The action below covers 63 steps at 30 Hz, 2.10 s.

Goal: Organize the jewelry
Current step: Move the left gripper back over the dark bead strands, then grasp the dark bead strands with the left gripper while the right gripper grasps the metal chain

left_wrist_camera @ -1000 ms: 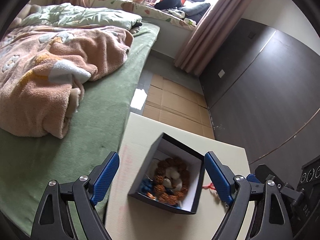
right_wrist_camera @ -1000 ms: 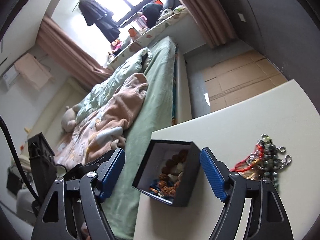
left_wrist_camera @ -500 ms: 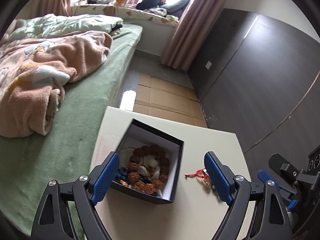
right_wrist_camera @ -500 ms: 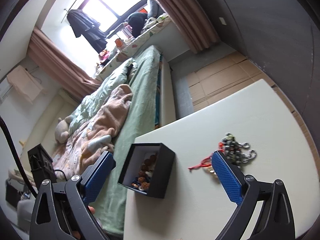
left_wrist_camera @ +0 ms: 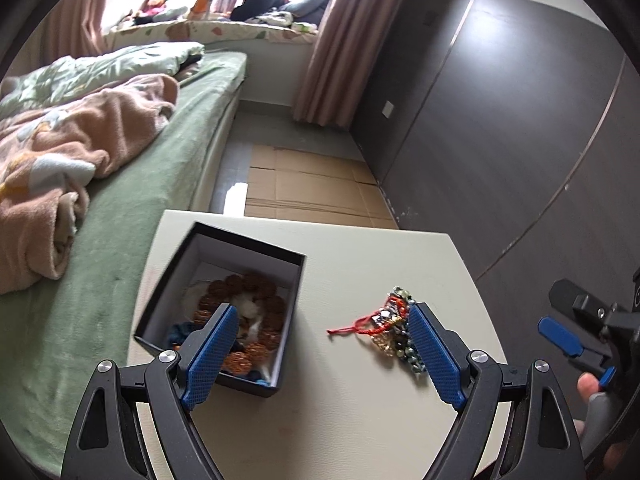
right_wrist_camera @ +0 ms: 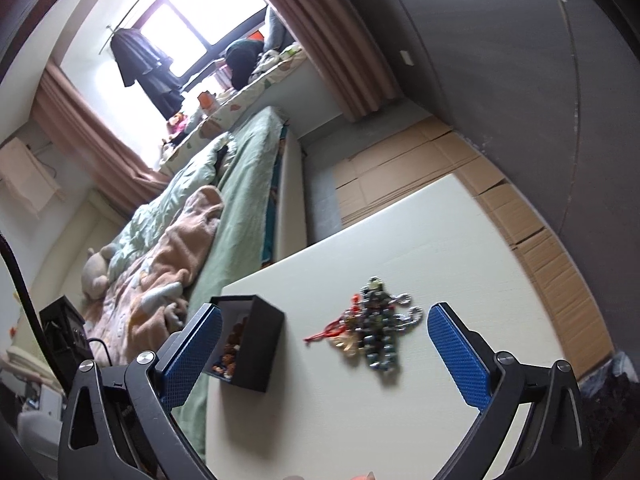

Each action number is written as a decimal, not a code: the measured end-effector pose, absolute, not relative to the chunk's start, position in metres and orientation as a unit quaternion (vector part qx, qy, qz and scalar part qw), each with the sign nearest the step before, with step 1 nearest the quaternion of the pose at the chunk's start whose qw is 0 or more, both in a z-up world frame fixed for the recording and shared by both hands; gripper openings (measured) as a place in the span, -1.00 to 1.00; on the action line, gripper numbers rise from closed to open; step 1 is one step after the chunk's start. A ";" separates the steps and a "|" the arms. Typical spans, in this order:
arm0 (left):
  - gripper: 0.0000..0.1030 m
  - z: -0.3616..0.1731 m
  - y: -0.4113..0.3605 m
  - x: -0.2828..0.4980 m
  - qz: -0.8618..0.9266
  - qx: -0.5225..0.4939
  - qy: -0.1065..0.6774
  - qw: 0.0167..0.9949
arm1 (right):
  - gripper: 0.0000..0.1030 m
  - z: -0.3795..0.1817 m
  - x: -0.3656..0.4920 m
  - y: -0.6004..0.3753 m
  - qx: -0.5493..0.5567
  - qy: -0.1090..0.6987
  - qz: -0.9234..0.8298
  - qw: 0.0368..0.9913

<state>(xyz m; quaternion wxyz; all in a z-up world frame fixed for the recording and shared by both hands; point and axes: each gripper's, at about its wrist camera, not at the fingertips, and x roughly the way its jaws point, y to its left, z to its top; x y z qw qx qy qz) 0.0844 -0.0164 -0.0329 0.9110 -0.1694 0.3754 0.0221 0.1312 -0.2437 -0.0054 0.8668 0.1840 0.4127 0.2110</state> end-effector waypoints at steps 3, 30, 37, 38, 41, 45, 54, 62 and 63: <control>0.69 -0.035 -0.022 0.087 0.019 -0.163 0.373 0.913 | 1.00 -0.005 0.133 -0.256 0.184 0.418 0.207 0.865; -0.24 -0.088 -0.076 0.160 -0.044 -0.137 0.455 0.879 | 0.96 -0.040 0.175 -0.315 0.256 0.473 0.101 0.837; -0.52 -0.095 -0.071 0.176 -0.055 -0.175 0.464 0.867 | 0.95 -0.049 0.187 -0.314 0.270 0.484 0.093 0.827; -0.52 -0.096 -0.071 0.178 -0.058 -0.179 0.465 0.865 | 0.95 -0.050 0.188 -0.315 0.272 0.485 0.091 0.826; -0.54 -0.099 -0.073 0.186 -0.065 -0.185 0.471 0.860 | 0.95 -0.055 0.193 -0.320 0.283 0.491 0.086 0.820; -0.61 -0.103 -0.076 0.196 -0.073 -0.192 0.479 0.853 | 0.95 -0.056 0.197 -0.322 0.289 0.492 0.084 0.817; -0.85 -0.117 -0.081 0.202 -0.077 -0.197 0.498 0.841 | 0.95 -0.058 0.201 -0.317 0.285 0.498 0.085 0.815; -0.86 -0.100 -0.067 0.189 -0.082 -0.212 0.475 0.850 | 0.95 -0.059 0.202 -0.306 0.269 0.505 0.098 0.814; -0.86 -0.098 -0.065 0.187 -0.082 -0.215 0.473 0.851 | 0.95 -0.059 0.201 -0.304 0.264 0.508 0.101 0.814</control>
